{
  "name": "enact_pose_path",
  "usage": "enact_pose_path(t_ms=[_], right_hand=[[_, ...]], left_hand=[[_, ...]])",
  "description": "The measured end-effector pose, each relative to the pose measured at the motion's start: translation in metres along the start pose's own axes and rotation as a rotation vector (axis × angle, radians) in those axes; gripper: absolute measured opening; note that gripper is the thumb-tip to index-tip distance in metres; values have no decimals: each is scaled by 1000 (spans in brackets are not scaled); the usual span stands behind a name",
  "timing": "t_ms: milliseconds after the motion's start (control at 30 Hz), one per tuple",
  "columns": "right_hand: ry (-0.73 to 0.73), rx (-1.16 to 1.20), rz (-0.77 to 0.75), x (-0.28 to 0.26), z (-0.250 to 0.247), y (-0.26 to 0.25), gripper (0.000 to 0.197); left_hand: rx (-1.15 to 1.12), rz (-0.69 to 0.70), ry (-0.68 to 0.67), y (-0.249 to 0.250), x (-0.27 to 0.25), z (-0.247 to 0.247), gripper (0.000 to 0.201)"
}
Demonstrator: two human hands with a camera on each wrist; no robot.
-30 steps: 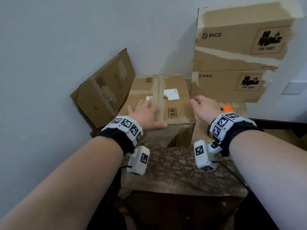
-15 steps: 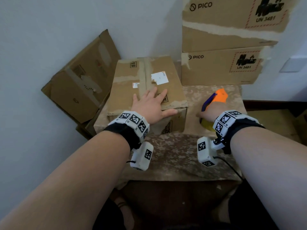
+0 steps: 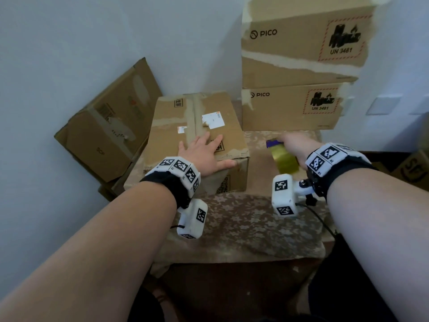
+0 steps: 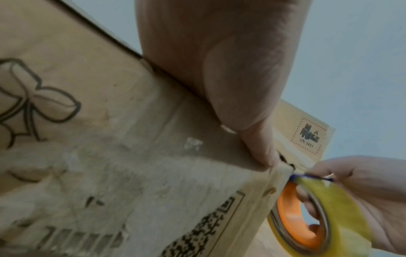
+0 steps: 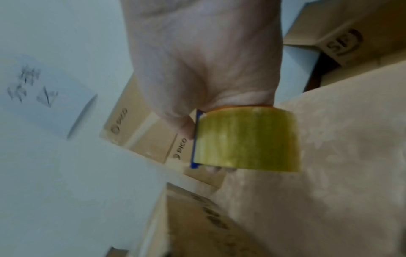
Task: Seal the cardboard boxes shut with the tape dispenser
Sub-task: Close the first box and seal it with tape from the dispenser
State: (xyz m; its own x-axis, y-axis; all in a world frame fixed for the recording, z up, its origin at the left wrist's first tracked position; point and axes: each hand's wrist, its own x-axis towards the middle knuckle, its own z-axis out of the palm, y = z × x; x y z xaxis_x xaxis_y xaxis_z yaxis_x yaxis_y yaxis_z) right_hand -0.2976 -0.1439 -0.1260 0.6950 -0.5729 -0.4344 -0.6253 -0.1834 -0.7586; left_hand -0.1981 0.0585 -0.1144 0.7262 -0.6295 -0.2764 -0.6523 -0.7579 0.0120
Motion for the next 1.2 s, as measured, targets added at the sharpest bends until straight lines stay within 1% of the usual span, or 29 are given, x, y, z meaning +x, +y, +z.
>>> enact_pose_path(t_ms=[33, 67, 100, 133, 167, 267, 300, 400, 433, 500, 567, 633, 700, 767, 900, 1000, 1067, 1200], right_hand=[[11, 118, -47, -2, -2, -2, 42], [46, 234, -75, -2, -6, -3, 37], [59, 377, -77, -8, -8, -8, 27], [39, 502, -86, -17, -10, -14, 19], [1, 572, -121, -23, -12, -20, 16], [-134, 677, -273, -43, -15, -35, 23], [-175, 684, -309, -51, -14, -40, 21], [-275, 699, -338, -74, -10, -56, 16], [-294, 701, -332, -81, -8, -58, 16], [-316, 687, -332, -91, -3, -63, 23], [-314, 638, -358, -98, 2, -67, 32], [-332, 604, -393, -105, 10, -70, 37], [-344, 588, -407, -113, 16, -74, 36], [-349, 564, -419, -118, 21, -76, 30], [-367, 461, -445, -126, 26, -79, 26], [-369, 413, -467, -130, 31, -82, 23], [-367, 404, -470, -129, 34, -83, 23], [-368, 391, -470, -127, 37, -84, 31]], left_hand=[[-10, -3, -15, 1, 0, -3, 92], [-18, -3, -29, 1, -1, -6, 91], [-30, 3, -40, 1, -3, -10, 89], [-52, 17, -44, 1, -4, -14, 86], [-89, 36, -36, 0, -7, -19, 81], [-243, 65, 72, -3, -20, -34, 59], [-304, 63, 112, -5, -24, -39, 53], [-553, 23, 207, -12, -34, -48, 30], [-683, -17, 225, -14, -36, -50, 28], [-1002, -102, 215, -19, -41, -54, 36], [-1287, -161, 172, -24, -49, -57, 46], [-1521, -199, 109, -30, -58, -60, 53], [-1692, -213, 52, -37, -66, -62, 58], [-1760, -215, 45, -45, -73, -62, 56], [-1832, -240, 74, -56, -85, -63, 29], [-1880, -280, 99, -62, -89, -63, 30], [-1868, -313, 107, -65, -90, -62, 24], [-1845, -368, 146, -70, -92, -60, 19]])
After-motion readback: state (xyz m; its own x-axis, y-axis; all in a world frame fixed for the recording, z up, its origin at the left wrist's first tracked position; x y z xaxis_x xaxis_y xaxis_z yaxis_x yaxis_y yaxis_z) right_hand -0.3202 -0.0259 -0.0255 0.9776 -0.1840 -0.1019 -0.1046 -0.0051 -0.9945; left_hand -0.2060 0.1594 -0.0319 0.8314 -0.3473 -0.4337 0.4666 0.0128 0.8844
